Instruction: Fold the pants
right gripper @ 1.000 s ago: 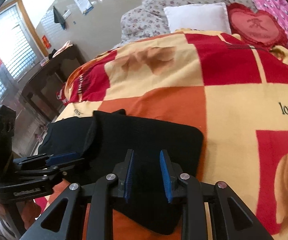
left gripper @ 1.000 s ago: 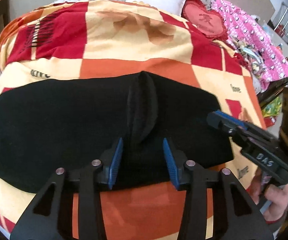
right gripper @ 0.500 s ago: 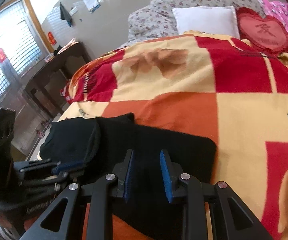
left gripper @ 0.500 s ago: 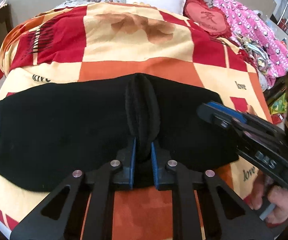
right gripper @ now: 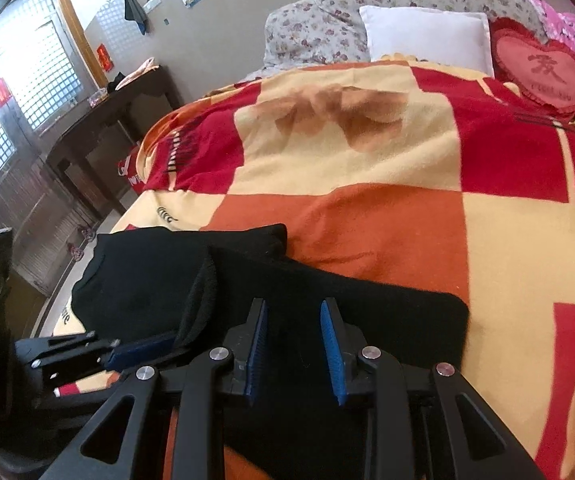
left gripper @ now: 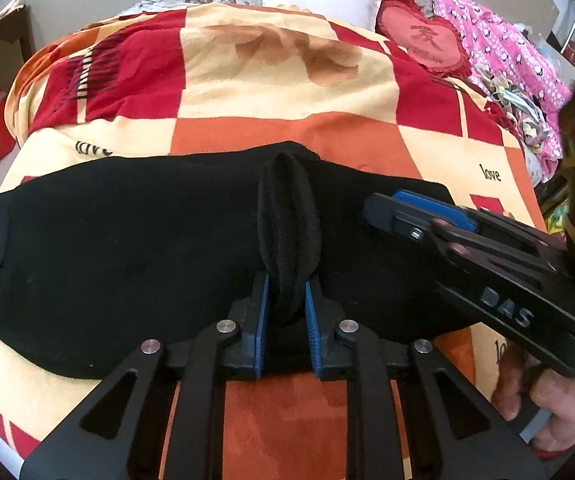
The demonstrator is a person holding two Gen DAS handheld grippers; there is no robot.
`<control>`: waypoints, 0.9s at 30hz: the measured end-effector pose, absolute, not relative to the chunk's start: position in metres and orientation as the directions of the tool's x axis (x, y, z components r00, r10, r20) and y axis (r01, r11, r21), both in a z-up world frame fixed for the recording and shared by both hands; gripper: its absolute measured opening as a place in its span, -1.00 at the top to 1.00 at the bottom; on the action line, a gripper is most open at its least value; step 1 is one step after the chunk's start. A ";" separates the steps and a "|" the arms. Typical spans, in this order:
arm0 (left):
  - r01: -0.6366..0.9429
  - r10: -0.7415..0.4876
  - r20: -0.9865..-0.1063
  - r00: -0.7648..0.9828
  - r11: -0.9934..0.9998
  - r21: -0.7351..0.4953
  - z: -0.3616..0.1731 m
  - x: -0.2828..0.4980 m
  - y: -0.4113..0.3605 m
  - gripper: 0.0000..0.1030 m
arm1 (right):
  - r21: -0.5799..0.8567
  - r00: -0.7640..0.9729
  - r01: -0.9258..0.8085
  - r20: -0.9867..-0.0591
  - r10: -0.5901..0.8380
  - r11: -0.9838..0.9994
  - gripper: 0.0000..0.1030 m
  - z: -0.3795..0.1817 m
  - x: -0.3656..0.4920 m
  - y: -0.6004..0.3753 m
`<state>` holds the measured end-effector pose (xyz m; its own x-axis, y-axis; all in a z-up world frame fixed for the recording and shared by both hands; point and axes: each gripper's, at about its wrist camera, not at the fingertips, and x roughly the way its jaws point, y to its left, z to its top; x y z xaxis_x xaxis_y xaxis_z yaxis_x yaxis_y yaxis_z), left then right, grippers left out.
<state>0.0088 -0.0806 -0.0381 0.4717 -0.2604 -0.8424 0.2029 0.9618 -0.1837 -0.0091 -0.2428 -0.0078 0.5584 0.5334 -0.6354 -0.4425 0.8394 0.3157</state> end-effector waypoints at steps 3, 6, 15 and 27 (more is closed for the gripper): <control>0.188 -0.256 -0.843 0.473 0.964 -0.187 -0.035 0.007 -0.076 0.52 | 0.300 0.567 -0.450 -0.632 0.529 0.841 0.47 -0.003 -0.021 -0.244; 0.179 -0.244 -0.839 0.486 0.968 -0.178 -0.031 0.004 -0.071 0.48 | 0.301 0.568 -0.454 -0.627 0.533 0.839 0.46 -0.001 -0.026 -0.243; 0.115 -0.196 -0.826 0.529 0.981 -0.158 -0.019 -0.006 -0.041 0.12 | 0.294 0.536 -0.490 -0.641 0.549 0.821 0.43 -0.007 -0.027 -0.213; 0.010 -0.165 -0.829 0.535 0.982 -0.189 -0.022 -0.010 0.007 0.01 | 0.241 0.525 -0.549 -0.646 0.554 0.801 0.37 -0.001 -0.029 -0.172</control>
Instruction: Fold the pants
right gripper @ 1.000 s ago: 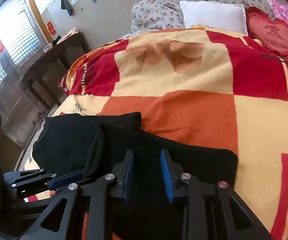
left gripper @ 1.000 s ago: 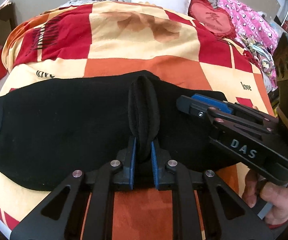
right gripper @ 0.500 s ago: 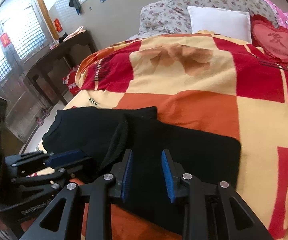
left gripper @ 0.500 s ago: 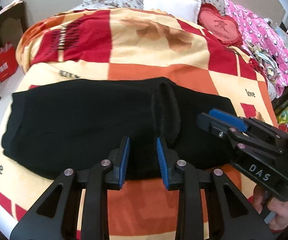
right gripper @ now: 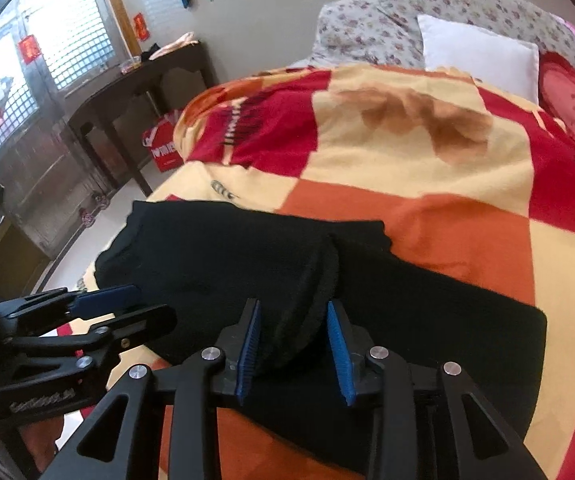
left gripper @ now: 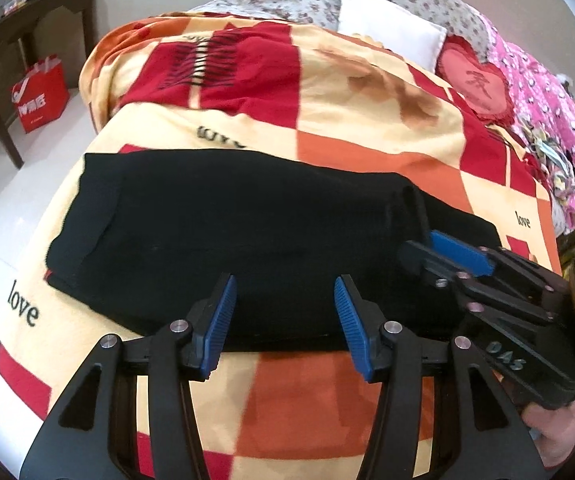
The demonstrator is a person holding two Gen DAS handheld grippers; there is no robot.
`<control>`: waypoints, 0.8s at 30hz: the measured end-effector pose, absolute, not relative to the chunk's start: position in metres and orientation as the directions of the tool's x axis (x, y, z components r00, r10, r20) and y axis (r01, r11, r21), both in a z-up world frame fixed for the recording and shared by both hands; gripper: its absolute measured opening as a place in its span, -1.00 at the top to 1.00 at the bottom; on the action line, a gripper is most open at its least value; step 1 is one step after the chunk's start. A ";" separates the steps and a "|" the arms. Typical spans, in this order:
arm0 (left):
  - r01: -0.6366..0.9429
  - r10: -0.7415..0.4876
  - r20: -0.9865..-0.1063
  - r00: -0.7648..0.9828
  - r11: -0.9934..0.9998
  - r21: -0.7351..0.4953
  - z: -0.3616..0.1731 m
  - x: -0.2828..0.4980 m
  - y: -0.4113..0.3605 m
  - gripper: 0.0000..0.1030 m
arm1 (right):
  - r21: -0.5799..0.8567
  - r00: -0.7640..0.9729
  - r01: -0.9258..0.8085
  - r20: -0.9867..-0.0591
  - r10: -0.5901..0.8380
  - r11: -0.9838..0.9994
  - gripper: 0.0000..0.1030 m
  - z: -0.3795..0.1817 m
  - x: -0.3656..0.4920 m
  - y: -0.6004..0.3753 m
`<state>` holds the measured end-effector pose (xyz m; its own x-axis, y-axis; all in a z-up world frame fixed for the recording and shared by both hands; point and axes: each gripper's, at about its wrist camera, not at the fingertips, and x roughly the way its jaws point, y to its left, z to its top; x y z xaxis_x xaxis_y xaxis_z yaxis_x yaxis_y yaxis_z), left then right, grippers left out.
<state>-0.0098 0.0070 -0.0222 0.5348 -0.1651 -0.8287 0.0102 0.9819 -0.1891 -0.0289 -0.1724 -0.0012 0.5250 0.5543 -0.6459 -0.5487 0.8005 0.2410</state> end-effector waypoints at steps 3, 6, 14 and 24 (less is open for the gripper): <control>-0.013 -0.153 -0.828 0.539 0.982 -0.190 -0.022 -0.012 0.019 0.01 | 0.243 0.520 -0.541 -0.655 0.548 0.805 0.37 -0.005 -0.024 -0.171; -0.040 -0.143 -0.828 0.542 0.980 -0.195 -0.022 -0.016 0.032 0.01 | 0.234 0.503 -0.540 -0.680 0.533 0.808 0.31 -0.016 -0.018 -0.165; -0.109 -0.114 -0.831 0.544 0.973 -0.204 -0.023 -0.028 0.067 0.01 | 0.246 0.483 -0.621 -0.628 0.610 0.744 0.22 0.019 -0.023 -0.140; -0.187 -0.149 -0.842 0.518 0.941 -0.282 -0.037 -0.046 0.108 -0.15 | 0.240 0.359 -0.736 -0.655 0.665 0.633 0.16 0.020 -0.013 -0.066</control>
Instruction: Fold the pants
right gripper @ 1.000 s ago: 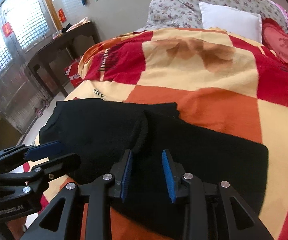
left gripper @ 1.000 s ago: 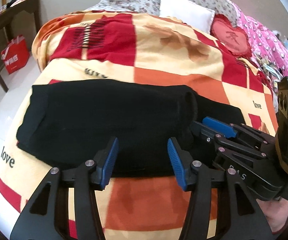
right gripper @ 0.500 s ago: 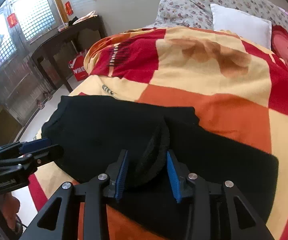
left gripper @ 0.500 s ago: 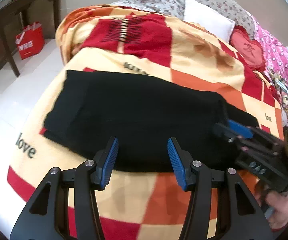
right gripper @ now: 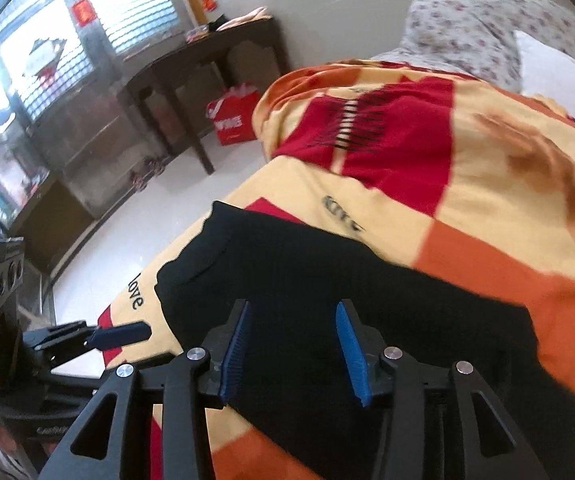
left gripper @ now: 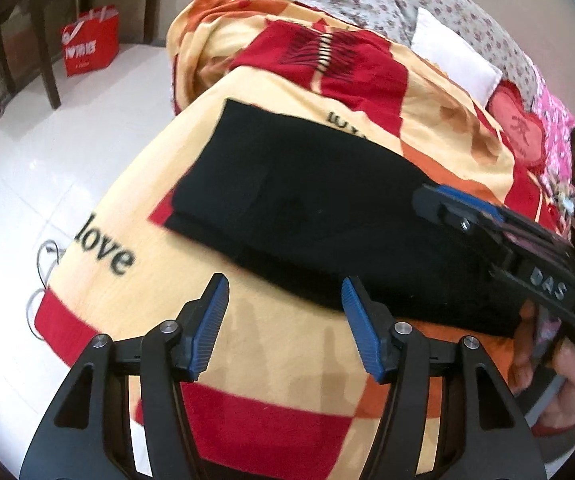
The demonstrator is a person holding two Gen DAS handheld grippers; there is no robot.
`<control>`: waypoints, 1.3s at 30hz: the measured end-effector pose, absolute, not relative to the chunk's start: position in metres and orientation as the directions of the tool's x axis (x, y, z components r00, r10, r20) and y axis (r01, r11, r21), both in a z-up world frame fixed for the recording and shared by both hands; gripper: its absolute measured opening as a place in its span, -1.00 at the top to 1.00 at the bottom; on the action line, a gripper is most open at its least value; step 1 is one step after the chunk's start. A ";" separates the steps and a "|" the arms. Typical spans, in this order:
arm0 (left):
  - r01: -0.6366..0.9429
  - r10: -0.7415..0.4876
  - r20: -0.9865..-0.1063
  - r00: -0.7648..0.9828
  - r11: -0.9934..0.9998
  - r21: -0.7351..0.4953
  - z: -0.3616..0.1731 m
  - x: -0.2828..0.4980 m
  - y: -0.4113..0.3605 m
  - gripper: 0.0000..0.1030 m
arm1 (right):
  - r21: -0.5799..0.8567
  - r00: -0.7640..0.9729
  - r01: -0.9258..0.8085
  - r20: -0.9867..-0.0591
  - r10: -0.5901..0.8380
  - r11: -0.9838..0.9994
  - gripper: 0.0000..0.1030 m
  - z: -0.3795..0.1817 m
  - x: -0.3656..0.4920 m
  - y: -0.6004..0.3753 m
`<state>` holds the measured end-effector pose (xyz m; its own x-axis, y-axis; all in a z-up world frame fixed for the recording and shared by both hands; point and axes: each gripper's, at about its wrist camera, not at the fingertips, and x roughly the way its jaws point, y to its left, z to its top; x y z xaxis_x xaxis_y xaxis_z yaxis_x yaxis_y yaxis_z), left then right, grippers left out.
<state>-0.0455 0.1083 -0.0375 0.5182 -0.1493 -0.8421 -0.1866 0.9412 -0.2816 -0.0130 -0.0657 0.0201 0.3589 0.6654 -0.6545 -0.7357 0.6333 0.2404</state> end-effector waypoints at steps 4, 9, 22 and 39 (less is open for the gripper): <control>-0.240 -0.200 -0.830 0.520 0.899 -0.367 -0.046 -0.053 0.128 -0.28 | 0.213 0.346 -0.770 -0.652 0.675 0.601 0.11 0.026 -0.003 -0.039; -0.284 -0.201 -0.827 0.525 0.875 -0.392 -0.050 -0.050 0.134 -0.28 | 0.152 0.341 -0.812 -0.660 0.670 0.564 0.10 0.031 0.015 -0.004; -0.306 -0.195 -0.812 0.550 0.858 -0.413 -0.053 -0.028 0.135 -0.53 | 0.141 0.191 -0.897 -0.730 0.656 0.419 0.08 -0.004 0.053 0.067; -0.135 -0.234 -0.690 0.685 0.890 -0.436 0.002 -0.038 0.112 0.57 | 0.349 0.260 -0.840 -0.412 0.873 0.415 0.74 0.062 0.019 -0.035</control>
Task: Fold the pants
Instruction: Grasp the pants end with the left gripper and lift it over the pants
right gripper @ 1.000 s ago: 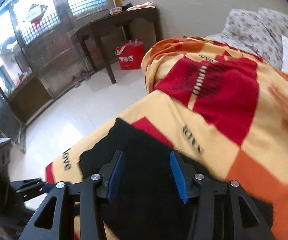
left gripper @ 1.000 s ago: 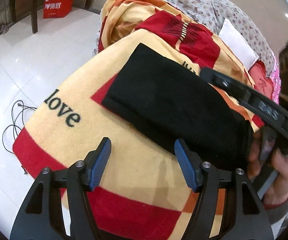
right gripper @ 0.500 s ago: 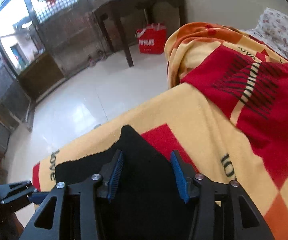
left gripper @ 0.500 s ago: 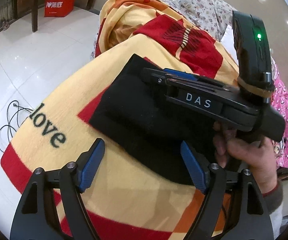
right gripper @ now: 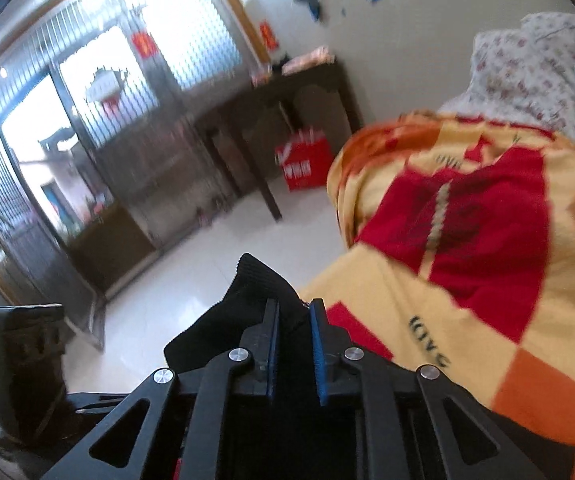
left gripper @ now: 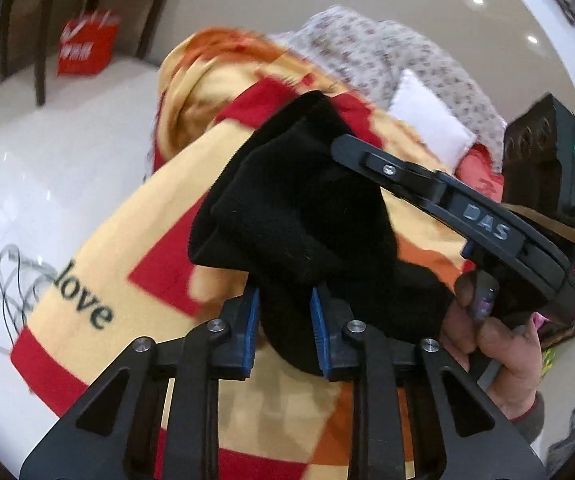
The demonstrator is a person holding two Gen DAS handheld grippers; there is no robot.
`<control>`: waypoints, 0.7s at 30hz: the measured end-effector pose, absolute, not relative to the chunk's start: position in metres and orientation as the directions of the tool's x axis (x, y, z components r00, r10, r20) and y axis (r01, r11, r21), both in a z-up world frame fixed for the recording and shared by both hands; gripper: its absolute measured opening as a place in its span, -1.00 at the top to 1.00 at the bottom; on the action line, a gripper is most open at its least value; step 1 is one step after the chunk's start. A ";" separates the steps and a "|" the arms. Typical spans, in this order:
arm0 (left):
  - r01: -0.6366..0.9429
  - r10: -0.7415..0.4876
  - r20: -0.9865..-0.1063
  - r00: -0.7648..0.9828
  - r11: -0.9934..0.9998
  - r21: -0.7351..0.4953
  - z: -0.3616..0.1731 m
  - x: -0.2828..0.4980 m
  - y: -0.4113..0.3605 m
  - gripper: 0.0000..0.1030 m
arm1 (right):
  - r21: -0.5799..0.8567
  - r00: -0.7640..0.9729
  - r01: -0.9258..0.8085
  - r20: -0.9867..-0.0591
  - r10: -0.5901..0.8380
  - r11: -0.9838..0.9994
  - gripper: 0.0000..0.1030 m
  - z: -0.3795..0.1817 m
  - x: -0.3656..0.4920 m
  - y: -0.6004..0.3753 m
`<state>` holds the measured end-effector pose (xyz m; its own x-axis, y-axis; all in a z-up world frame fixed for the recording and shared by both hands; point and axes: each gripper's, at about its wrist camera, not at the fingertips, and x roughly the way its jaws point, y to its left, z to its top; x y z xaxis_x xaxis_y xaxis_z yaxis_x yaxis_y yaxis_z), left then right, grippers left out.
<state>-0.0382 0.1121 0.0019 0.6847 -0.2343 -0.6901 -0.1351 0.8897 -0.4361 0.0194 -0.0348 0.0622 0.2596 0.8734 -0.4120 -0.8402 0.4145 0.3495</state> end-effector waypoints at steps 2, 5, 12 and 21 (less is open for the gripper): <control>-0.079 -0.249 -0.665 0.704 0.903 -0.421 0.017 -0.042 0.095 0.59 | 0.358 0.295 -0.835 -0.352 0.888 0.419 0.74 0.078 0.013 -0.069; 0.038 -0.278 -0.622 0.732 0.928 -0.370 0.039 -0.047 0.056 0.59 | 0.365 0.363 -0.816 -0.280 0.889 0.448 0.75 0.094 0.000 -0.123; 0.278 -0.403 -0.667 0.626 0.915 -0.292 0.025 -0.038 -0.053 0.59 | 0.463 0.523 -0.667 -0.267 0.810 0.584 0.83 0.063 -0.006 -0.242; 0.401 -0.449 -0.771 0.452 0.874 -0.274 -0.020 -0.020 -0.127 0.59 | 0.549 0.647 -0.351 -0.443 0.621 0.758 0.83 -0.004 0.010 -0.329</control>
